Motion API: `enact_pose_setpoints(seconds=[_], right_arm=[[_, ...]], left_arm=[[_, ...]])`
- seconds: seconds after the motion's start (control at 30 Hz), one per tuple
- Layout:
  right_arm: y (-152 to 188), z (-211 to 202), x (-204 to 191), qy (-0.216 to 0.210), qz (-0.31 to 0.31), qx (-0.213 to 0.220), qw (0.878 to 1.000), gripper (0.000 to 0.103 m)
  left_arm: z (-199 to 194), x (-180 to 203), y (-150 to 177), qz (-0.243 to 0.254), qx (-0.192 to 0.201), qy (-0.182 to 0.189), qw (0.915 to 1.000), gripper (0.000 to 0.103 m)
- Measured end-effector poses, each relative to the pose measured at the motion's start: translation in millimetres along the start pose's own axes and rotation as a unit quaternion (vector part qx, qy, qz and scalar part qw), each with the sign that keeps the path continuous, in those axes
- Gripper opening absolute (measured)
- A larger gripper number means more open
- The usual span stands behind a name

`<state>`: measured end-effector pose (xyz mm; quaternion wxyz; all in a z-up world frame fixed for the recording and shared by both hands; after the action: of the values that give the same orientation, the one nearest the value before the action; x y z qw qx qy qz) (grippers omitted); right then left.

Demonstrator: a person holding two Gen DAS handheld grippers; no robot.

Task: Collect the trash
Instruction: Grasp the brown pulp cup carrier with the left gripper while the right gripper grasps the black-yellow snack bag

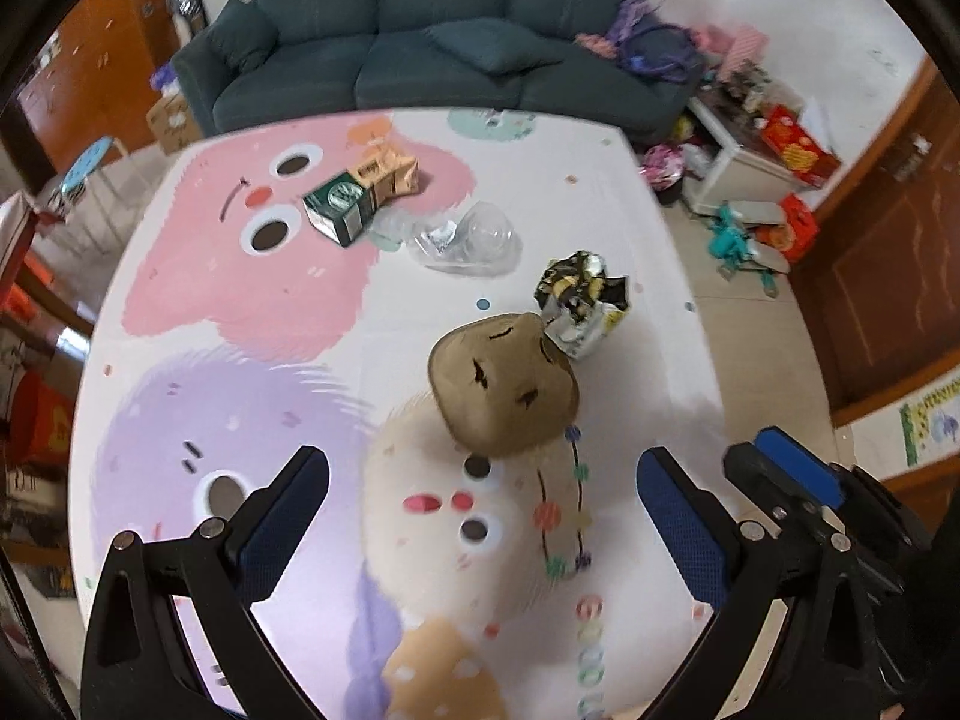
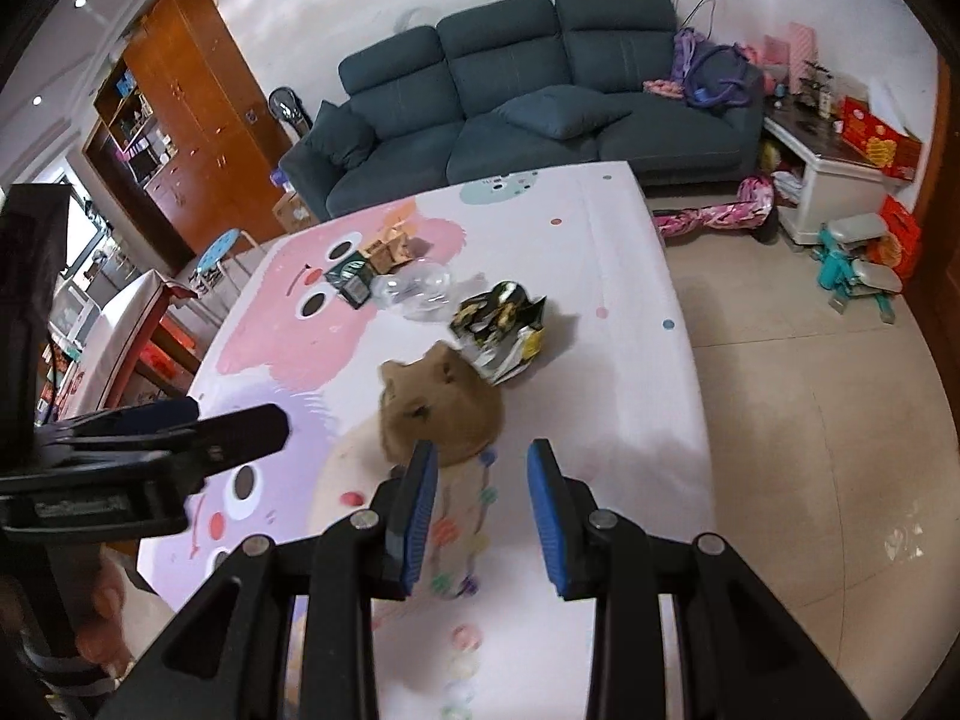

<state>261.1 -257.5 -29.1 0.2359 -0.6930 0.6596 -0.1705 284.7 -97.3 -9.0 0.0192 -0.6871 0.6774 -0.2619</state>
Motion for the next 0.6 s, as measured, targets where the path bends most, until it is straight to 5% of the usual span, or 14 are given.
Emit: enact_pose_setpoints(seconds=[0.3, 0.6], right_arm=[[-26, 62, 26, -0.013, 0.002, -0.031, 0.999, 0.031], [-38, 97, 31, -0.02, -0.003, -0.052, 0.998, 0.037]], left_arm=[[86, -4, -26, -0.048, -0.042, -0.027, 0.9976, 0.102], [125, -17, -31, -0.095, -0.059, -0.044, 0.9927, 0.101]])
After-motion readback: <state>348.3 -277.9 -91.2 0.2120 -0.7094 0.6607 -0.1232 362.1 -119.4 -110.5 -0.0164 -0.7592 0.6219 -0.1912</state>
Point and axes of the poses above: each gripper's, at about its wrist camera, not at the fingertips, and z roughly the way its jaws point, x to its right, y to its underside, the point moved 1 cm from there along z, roughly the way its jaws point, and after that the axes turned 14 degrees about y, right-handed, at the moved point
